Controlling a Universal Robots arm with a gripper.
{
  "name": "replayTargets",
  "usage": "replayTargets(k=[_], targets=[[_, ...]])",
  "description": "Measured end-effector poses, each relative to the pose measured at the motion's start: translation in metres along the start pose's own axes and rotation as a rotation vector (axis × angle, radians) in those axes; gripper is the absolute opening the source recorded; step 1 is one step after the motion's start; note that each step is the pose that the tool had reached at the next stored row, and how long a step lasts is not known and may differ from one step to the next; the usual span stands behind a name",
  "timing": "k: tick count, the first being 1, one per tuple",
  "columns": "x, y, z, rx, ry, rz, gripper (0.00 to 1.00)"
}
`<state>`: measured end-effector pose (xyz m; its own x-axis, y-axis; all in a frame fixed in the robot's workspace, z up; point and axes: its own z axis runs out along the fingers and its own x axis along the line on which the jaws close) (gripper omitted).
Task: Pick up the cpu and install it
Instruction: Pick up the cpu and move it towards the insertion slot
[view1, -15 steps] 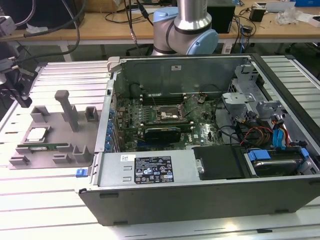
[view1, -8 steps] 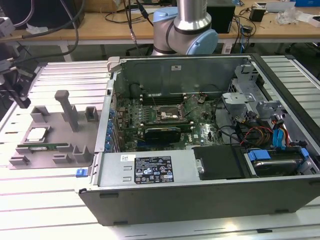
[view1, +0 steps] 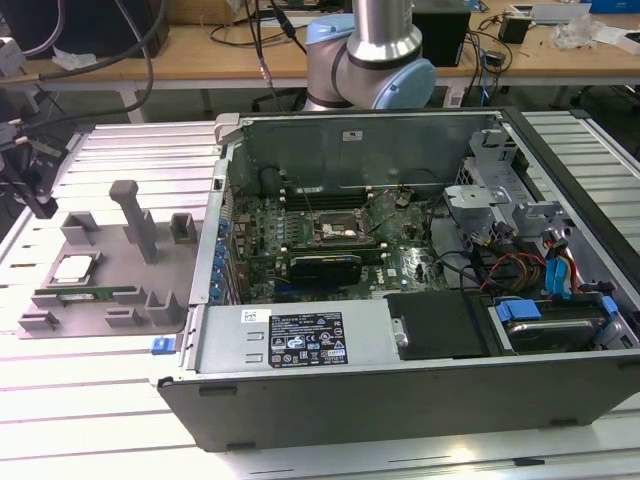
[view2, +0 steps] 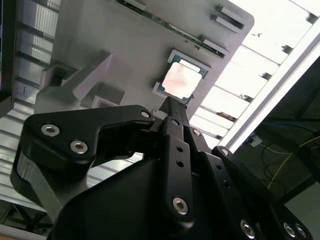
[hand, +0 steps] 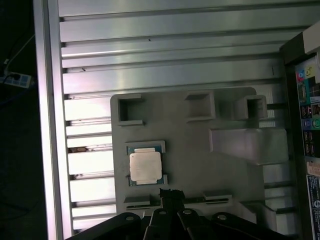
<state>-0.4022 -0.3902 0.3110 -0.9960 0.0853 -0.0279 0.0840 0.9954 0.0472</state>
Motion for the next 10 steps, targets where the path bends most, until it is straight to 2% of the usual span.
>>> replayTargets(k=[5, 10], targets=[[0.0040, -0.0004, 0.0018, 0.0000, 0.0000, 0.000, 0.11], [0.0114, -0.0013, 0.0064, -0.0001, 0.0001, 0.000, 0.11]])
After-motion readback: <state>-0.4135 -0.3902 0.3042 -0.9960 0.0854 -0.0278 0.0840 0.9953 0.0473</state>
